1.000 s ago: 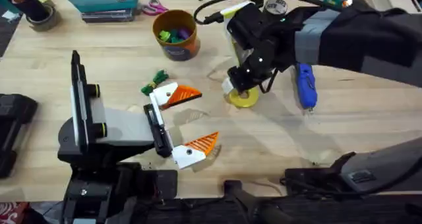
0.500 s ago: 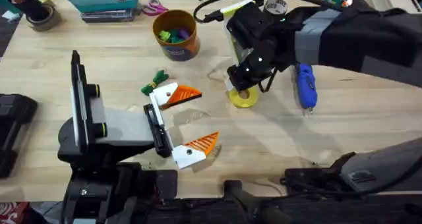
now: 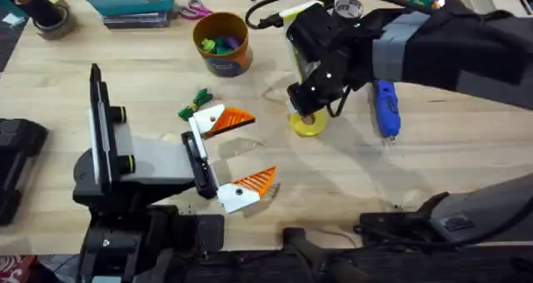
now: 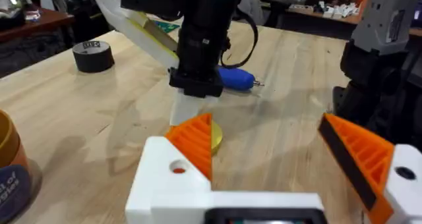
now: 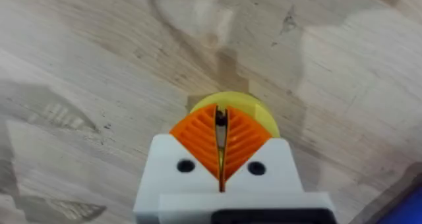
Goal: Pick up the gripper from the table and insert it into the empty holder that is missing its gripper. Then pick up a screw, insert it into the mounting hole, and use the screwdriver to tighten it. Finally, clean up the table by picking up the vegetable and placing it into the bucket.
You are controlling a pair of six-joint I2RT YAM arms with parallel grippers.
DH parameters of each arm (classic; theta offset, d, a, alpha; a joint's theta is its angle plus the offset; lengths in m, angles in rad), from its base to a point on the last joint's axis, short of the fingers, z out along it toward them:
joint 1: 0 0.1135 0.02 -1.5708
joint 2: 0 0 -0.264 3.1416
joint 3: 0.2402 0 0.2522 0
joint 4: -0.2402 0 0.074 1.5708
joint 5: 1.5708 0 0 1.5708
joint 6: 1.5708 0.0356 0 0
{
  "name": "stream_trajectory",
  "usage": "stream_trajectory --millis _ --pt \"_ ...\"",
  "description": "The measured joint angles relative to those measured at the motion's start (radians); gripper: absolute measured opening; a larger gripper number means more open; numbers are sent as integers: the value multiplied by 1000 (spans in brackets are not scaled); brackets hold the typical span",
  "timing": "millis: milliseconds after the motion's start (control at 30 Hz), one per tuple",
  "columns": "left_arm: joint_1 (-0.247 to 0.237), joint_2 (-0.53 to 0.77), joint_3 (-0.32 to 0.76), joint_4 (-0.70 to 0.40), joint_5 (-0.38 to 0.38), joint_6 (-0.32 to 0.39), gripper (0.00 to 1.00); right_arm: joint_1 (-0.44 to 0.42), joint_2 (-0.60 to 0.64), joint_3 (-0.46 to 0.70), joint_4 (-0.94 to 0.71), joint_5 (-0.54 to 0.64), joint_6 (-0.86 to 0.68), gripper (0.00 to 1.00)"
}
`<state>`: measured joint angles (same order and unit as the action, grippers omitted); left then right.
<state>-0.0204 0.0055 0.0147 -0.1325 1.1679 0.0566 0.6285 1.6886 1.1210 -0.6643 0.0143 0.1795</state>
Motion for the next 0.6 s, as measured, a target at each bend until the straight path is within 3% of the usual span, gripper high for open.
stream_trajectory --millis 433,600 --pt "0 0 0 0 0 0 985 0 0 0 -2 0 0 6" --pt "0 0 0 0 0 0 985 0 -1 39 -86 0 0 6"
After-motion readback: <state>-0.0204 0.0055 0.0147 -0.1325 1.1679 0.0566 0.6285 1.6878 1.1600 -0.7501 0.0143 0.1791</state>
